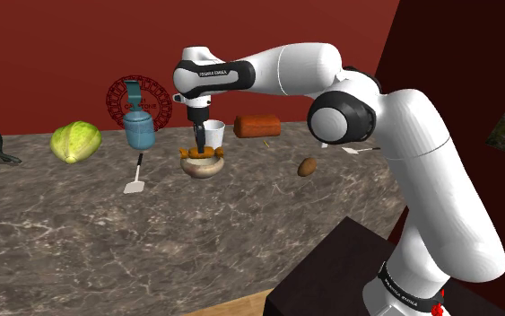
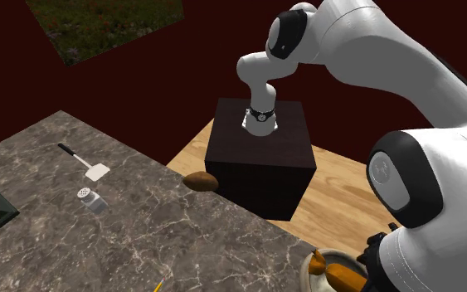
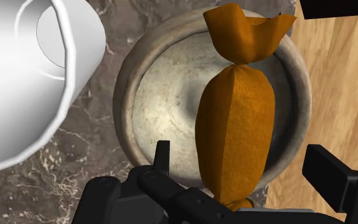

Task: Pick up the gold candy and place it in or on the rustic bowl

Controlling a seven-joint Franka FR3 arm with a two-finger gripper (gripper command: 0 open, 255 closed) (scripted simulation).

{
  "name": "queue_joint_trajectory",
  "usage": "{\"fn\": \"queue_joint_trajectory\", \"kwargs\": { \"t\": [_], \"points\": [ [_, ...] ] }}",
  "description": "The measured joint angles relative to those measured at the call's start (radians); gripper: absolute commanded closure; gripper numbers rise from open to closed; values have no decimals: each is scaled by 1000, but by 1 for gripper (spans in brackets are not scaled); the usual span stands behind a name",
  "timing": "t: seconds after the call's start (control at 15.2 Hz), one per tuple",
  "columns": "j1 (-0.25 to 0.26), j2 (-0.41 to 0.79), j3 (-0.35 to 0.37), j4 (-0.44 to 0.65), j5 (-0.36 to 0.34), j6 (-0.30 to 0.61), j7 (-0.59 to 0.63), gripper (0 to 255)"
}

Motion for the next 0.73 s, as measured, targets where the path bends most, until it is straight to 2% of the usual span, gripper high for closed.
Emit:
{"fn": "queue_joint_trajectory", "kwargs": {
  "t": [0.13,0.4,0.73],
  "points": [
    [-4,7,0,26,0,-19,1,0],
    [-20,17,0,146,0,-126,8,0],
    [-21,18,0,160,0,-139,10,0]
  ]
}}
